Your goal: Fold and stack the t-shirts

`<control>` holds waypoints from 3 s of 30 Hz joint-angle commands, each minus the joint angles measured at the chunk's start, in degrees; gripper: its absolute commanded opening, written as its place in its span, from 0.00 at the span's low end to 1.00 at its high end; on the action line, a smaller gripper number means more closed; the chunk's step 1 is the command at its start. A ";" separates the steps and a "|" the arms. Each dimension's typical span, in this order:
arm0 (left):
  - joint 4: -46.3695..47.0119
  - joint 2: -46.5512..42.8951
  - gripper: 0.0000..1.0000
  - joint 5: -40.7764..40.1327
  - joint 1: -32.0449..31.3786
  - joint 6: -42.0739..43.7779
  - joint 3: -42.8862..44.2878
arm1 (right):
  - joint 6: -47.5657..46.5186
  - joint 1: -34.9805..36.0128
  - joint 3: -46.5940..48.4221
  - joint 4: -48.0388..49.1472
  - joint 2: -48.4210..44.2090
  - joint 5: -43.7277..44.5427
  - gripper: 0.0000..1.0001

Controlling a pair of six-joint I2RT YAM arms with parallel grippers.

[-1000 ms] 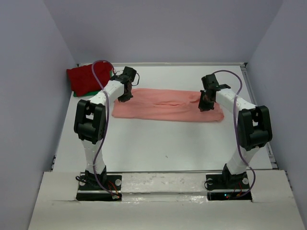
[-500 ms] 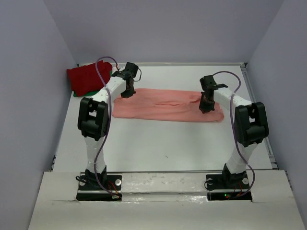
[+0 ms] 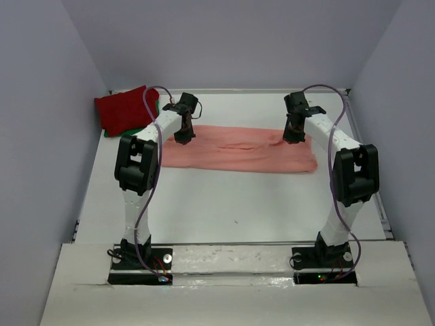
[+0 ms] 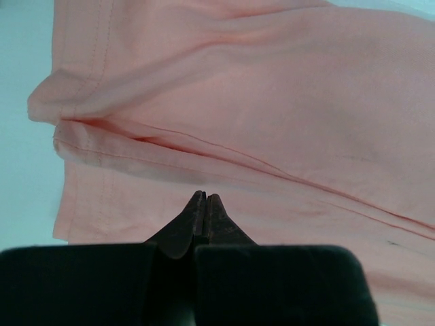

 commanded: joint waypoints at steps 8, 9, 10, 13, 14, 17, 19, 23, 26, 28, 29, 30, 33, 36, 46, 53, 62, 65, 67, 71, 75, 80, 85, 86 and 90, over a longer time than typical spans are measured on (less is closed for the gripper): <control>0.06 -2.25 0.00 0.45 -0.31 0.91 -1.63 | 0.19 -0.05 3.21 -3.49 5.10 4.29 0.00; -0.29 -2.08 0.00 0.45 -0.31 0.91 -1.45 | 0.19 -0.05 3.74 -3.83 5.54 4.21 0.00; -0.56 -1.30 0.00 0.19 -0.31 0.82 -1.02 | 0.36 -0.05 4.26 -4.27 6.24 4.21 0.00; -1.96 1.16 0.00 -0.16 -0.31 0.56 0.82 | 0.54 -0.58 6.37 -5.68 8.79 3.77 0.00; -2.92 1.96 0.00 -0.34 -0.31 0.39 1.44 | 0.37 -0.58 6.81 -6.29 9.58 3.85 0.00; -3.54 4.94 0.00 0.19 -0.14 0.30 3.73 | -0.16 -0.58 9.54 -8.05 13.00 3.77 0.00; -4.77 6.70 0.00 1.24 0.30 -0.05 4.87 | -0.25 -0.58 11.56 -9.37 15.20 3.59 0.00; -4.78 9.69 0.00 7.12 1.62 -1.20 4.35 | -0.78 -0.58 12.00 -9.73 15.65 3.15 0.00; -5.21 10.49 0.00 6.87 1.62 -2.25 3.91 | -1.13 -0.58 12.35 -10.17 16.00 1.93 0.00; -5.48 10.40 0.00 7.48 1.62 -3.13 3.56 | -1.66 -0.58 12.96 -10.16 16.44 1.31 0.00; -5.57 10.40 0.00 7.48 1.62 -3.39 3.56 | -1.83 -0.58 12.97 -10.17 16.88 1.31 0.00; -5.39 9.88 0.00 8.53 1.62 -3.40 2.77 | -2.62 -0.58 13.67 -10.17 18.01 1.13 0.00; -3.99 7.86 0.00 9.42 1.27 -4.27 -0.47 | -4.29 -0.58 16.47 -11.04 21.00 0.69 0.00; -3.02 5.40 0.00 9.77 0.66 -6.20 -5.57 | -6.04 -0.58 19.81 -11.83 23.81 -0.01 0.00; 1.28 -2.86 0.00 12.31 -2.86 -10.69 -21.75 | -11.06 -0.58 30.71 -13.94 30.67 -3.96 0.00; 2.61 -5.95 0.00 15.92 -9.79 -14.47 -26.59 | -15.89 -0.58 40.12 -17.29 38.23 -6.95 0.00; 0.41 -6.30 0.00 17.24 -19.64 -18.77 -23.17 | -17.65 -0.58 50.57 -17.90 41.31 -14.23 0.00; -0.20 -5.51 0.00 17.50 -22.63 -19.65 -22.29 | -18.09 -0.58 53.83 -18.34 42.28 -15.66 0.00; -0.21 -5.42 0.00 18.03 -23.95 -20.53 -22.20 | -19.14 -0.58 54.36 -17.99 42.37 -15.66 0.00; 0.06 -5.59 0.00 19.35 -27.82 -22.47 -22.11 | -21.26 -0.58 56.29 -17.20 43.42 -19.96 0.00; -1.61 -4.10 0.00 20.84 -32.12 -23.61 -18.08 | -23.45 -0.58 62.34 -17.98 46.66 -25.66 0.00; -3.80 -0.69 0.00 23.12 -37.48 -24.49 -9.65 | -24.33 -0.58 65.27 -16.15 47.91 -29.01 0.00; -5.83 3.01 0.00 24.80 -40.38 -23.97 -2.17 | -25.03 -0.58 65.88 -14.56 47.29 -29.37 0.00; -6.09 3.98 0.00 24.97 -40.65 -23.70 0.45 | -26.34 -0.58 65.97 -14.39 47.03 -29.28 0.00; -8.90 6.18 0.00 25.76 -41.44 -23.79 6.97 | -27.23 -0.58 65.88 -12.98 47.64 -27.88 0.00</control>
